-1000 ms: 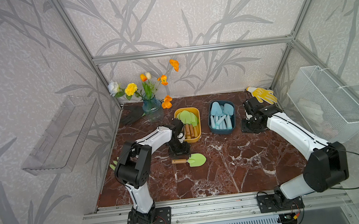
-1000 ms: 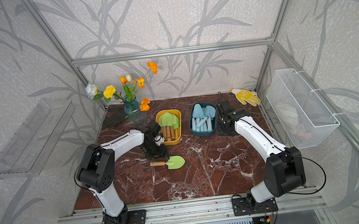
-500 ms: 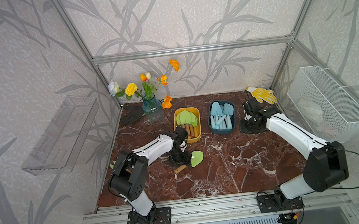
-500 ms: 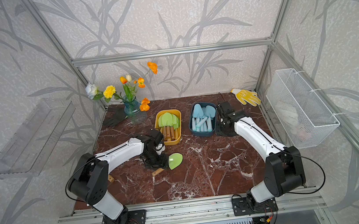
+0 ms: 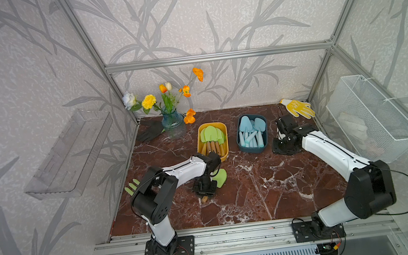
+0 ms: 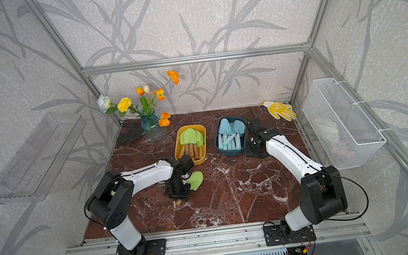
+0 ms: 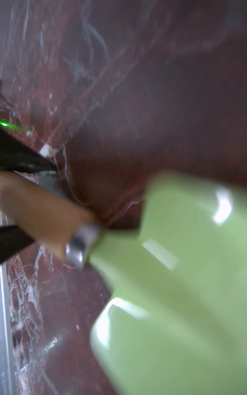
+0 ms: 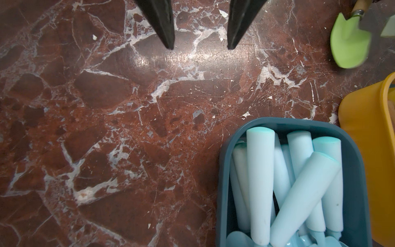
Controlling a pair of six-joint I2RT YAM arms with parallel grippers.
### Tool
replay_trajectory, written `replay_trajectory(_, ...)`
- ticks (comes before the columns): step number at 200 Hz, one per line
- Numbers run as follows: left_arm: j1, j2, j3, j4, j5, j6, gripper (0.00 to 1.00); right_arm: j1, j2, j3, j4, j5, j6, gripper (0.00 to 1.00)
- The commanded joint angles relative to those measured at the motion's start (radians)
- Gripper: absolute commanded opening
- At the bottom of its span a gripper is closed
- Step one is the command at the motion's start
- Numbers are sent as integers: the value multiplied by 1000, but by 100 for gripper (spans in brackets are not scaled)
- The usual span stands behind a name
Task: Sort the small shovels by color and place them into the storage box
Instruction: Pick up the shovel from the center of the board, then place the shovel in the storage box.
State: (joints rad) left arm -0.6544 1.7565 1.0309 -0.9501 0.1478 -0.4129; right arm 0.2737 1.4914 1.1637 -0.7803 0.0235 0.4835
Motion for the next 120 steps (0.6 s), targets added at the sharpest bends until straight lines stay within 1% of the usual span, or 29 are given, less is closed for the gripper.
replay_trajectory(1, -17, -15, -8, -46, -7, -7, 6, -1, -24, 0, 7, 6, 9, 42)
replay_trajectory(7, -23, -26, -3, -53, 7, 1, 0, -1, -22, 1, 7, 7, 9, 42)
replay_trajectory(26, -54, -57, 51, -105, 49, 50, 0, -1, -7, 7, 8, 4, 12, 42)
replay_trajectory(61, -66, -104, 239, -235, 97, 126, 0, -1, 19, 21, 7, 2, 33, 42)
replay_trajectory(93, -53, -69, 465, -292, 173, 177, 0, -1, 21, 28, -4, 11, 33, 42)
replay_trajectory(104, -39, -44, 539, -277, 169, 174, 0, -1, 18, 31, -12, 18, 28, 42)
replay_trajectory(120, 17, 24, 646, -249, 153, 138, 0, -2, 12, 37, -22, 32, 17, 42)
